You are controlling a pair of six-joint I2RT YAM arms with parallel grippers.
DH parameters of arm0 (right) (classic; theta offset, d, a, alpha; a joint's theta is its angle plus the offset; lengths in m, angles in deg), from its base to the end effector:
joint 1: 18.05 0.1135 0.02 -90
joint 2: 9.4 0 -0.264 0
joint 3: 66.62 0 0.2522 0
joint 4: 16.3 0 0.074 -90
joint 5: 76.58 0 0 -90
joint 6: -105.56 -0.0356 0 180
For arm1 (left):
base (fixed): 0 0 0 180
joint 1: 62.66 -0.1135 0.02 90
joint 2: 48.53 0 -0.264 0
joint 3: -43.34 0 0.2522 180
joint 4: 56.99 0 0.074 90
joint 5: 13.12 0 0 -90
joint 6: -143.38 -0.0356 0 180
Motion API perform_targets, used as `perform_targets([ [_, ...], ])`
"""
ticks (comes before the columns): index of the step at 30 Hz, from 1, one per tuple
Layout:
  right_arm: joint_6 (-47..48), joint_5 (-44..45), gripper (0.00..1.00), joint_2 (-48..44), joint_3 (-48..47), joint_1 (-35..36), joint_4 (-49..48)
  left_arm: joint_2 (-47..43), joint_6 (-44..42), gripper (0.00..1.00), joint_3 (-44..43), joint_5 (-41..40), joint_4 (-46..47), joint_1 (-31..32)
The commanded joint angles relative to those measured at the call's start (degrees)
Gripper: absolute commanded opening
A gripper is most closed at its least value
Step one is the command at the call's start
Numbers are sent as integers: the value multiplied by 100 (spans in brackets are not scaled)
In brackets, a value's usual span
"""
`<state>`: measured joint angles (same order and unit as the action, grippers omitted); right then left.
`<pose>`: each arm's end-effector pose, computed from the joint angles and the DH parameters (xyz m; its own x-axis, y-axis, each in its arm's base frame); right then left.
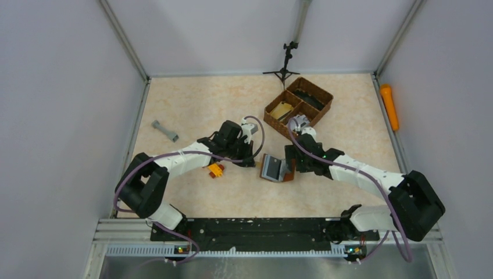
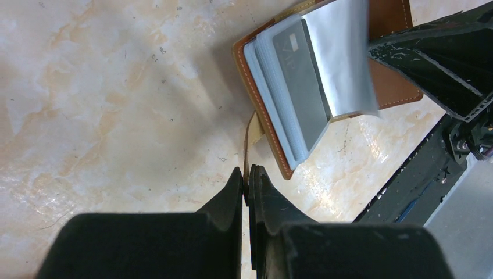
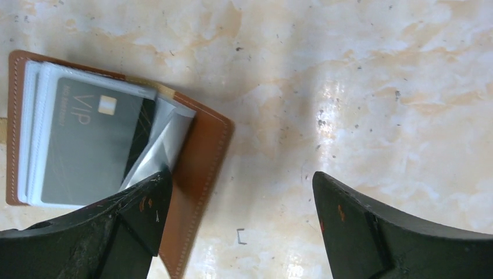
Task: Take the credit cards out of the card holder
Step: Open the card holder at the center of the board.
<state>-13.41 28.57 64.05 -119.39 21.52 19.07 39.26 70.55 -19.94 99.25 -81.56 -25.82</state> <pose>0.1919 0.1465 0.1876 -0.8028 -0.0569 -0.5936 -0.1298 0.9882 0.0808 0.2394 -0.1963 0.1919 -0.8004 0.2585 -0.5409 0.5418 0.6980 -0.4681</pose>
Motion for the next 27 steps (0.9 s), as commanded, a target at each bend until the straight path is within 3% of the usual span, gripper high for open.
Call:
perform_targets([
  [1, -48, 250, 93, -260, 7, -64, 357, -29, -108, 2, -199, -75, 27, -14],
  [13, -5, -478, 93, -775, -567, -64, 490, -115, -101, 2, -144, 85, 138, -14],
  [21, 161, -920, 93, -216, -1618, 12, 476, -413, -91, 4, 57, 394, 461, -18],
  [27, 24, -1406, 67, 46, -2123, 355, 176, -621, -84, 4, 188, 605, 649, -14],
])
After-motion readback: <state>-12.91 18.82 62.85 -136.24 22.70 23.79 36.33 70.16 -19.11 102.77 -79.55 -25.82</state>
